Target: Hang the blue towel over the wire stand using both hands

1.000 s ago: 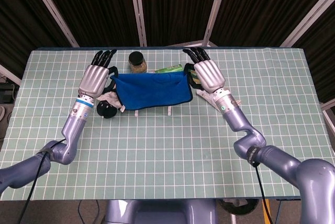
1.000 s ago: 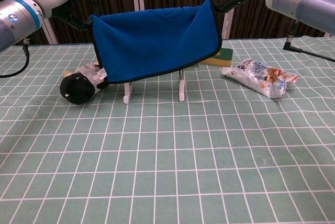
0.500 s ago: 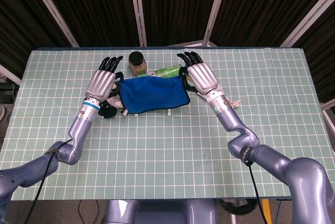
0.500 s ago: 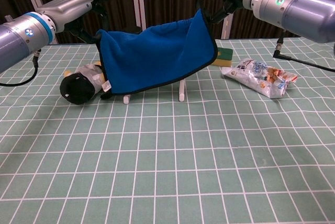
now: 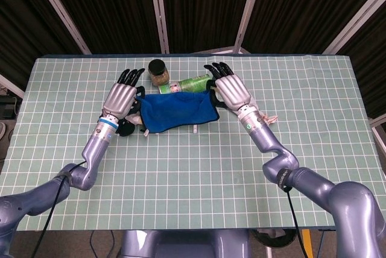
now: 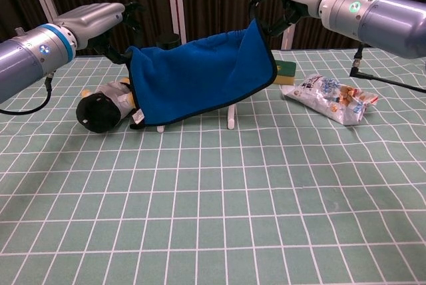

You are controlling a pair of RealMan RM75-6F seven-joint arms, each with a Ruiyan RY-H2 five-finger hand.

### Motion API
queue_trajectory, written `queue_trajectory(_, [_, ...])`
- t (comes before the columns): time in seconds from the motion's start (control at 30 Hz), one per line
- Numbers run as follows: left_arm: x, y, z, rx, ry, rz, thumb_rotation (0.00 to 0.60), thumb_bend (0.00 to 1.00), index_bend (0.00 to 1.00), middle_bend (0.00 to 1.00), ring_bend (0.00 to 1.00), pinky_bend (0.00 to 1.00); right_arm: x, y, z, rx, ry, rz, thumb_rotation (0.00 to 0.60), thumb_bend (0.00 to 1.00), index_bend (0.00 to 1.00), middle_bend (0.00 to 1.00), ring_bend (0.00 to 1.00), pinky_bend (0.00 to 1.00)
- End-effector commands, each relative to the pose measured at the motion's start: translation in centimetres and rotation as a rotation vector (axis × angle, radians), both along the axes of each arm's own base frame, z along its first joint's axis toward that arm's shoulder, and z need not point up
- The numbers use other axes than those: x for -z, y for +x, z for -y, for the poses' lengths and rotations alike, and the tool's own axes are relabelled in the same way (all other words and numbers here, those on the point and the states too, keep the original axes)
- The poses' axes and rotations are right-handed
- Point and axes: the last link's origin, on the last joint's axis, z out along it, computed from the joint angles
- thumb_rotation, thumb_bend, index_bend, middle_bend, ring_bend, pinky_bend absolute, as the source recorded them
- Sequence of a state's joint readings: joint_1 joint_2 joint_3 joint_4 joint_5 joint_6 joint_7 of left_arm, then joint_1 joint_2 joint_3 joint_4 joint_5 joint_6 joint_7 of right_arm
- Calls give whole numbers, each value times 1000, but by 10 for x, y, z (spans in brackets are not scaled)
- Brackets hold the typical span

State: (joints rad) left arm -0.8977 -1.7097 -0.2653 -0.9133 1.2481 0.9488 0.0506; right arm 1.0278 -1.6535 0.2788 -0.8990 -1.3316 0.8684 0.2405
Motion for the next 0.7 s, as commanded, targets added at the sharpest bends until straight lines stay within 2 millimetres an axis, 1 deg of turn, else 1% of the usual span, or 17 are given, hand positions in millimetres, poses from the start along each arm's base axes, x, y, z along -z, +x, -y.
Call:
queue_trajectory(0.03, [1, -1, 0, -5, -6, -2, 600, 523, 658, 0, 0, 0, 0, 0, -1, -5, 7, -7, 600, 445, 592, 72, 0, 0])
queue_trajectory(0.07, [1, -2, 0, -10, -12, 1, 600, 520, 572, 0, 0, 0, 0, -1, -1, -6, 14, -9, 600, 350, 502, 71, 0, 0])
queue_trajectory(0.1, [1, -3, 0, -15, -16, 3, 600, 500, 421, 0, 0, 0, 1, -1, -1, -3, 23, -9, 600, 229, 372, 65, 0, 0])
queue_trajectory(0.13, [1, -4, 0, -18, -17, 2, 600, 473, 317, 0, 0, 0, 1, -2, -2, 0, 28, -8, 600, 115, 252, 54, 0, 0])
queue_trajectory(0.17, [1, -5, 0, -25, -21, -1, 600, 419, 171, 0, 0, 0, 0, -2, -2, 1, 30, -6, 600, 61, 194, 45, 0, 0])
queue_trajectory(0.2, [1, -6, 0, -32, -25, -4, 600, 354, 72, 0, 0, 0, 0, -2, -2, 1, 28, -5, 600, 17, 136, 31, 0, 0])
queue_trajectory(0.23, [0, -7, 0, -38, -29, -9, 600, 297, 15, 0, 0, 0, -1, -3, -2, 1, 25, -4, 600, 1, 107, 23, 0, 0])
queue_trajectory(0.33, [-2, -12, 0, -64, -36, -23, 600, 198, 0, 0, 0, 0, -2, -5, -4, 4, 22, -3, 600, 0, 89, 12, 0, 0])
queue_trajectory(0.43, [-7, -18, 1, -86, -35, -31, 600, 147, 0, 0, 0, 0, -5, -8, -7, 5, 20, 4, 600, 0, 89, 5, 0, 0])
queue_trajectory(0.57, [-18, -26, 5, -106, -23, -30, 600, 139, 0, 0, 0, 0, -14, -11, -16, -7, 19, 16, 600, 0, 87, 0, 0, 0])
queue_trajectory(0.7, [-38, -36, 14, -116, 2, 1, 600, 139, 0, 0, 0, 0, -30, -17, -33, -30, 8, 25, 600, 0, 85, 0, 0, 0])
